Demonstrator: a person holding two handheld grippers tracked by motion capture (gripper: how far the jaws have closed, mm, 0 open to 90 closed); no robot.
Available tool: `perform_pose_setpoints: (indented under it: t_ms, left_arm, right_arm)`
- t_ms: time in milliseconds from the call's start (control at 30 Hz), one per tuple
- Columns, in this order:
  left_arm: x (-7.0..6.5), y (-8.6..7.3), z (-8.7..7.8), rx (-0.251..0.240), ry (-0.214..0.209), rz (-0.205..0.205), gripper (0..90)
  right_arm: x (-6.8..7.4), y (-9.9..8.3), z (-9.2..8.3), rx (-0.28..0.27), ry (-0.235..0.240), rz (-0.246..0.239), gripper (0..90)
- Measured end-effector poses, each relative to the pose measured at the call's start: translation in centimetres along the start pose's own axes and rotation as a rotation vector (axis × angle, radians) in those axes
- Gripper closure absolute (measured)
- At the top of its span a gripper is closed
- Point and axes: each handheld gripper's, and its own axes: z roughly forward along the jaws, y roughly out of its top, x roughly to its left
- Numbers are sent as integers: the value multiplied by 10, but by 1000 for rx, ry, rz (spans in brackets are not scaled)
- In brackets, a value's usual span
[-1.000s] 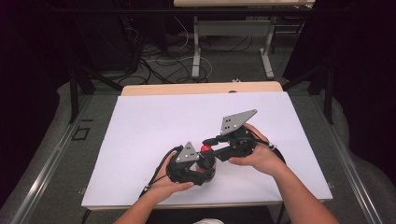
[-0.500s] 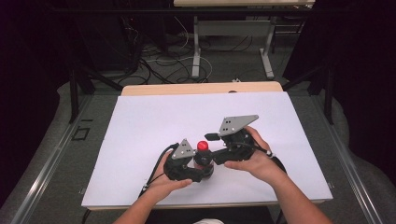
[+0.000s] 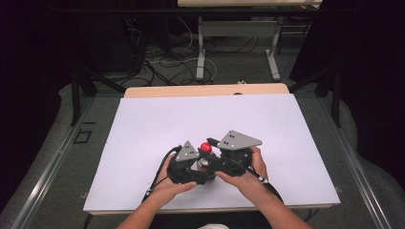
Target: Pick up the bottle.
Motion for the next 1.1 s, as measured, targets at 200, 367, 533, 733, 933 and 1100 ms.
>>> perform_pose_setpoints:
  t_ms: [200, 367, 533, 733, 933, 1100]
  left_arm:
    - [-1, 0, 0, 8, -2, 4, 301]
    - [-1, 0, 0, 13, 2, 16, 302]
    - [-4, 1, -1, 32, -40, 30, 302]
    - [-7, 2, 1, 36, -48, 55, 302]
    - [-5, 0, 3, 29, -20, 28, 301]
    - [-3, 0, 2, 30, -8, 30, 301]
  right_arm:
    - [0, -1, 7, 0, -1, -8, 603]
    - [-7, -1, 6, -1, 56, -12, 611]
    - [-29, 0, 5, 23, 254, -48, 615]
    - [-56, -3, 7, 8, 468, -113, 610]
    - [-33, -6, 1, -33, 258, -109, 450]
    - [-13, -12, 1, -59, 117, -56, 471]
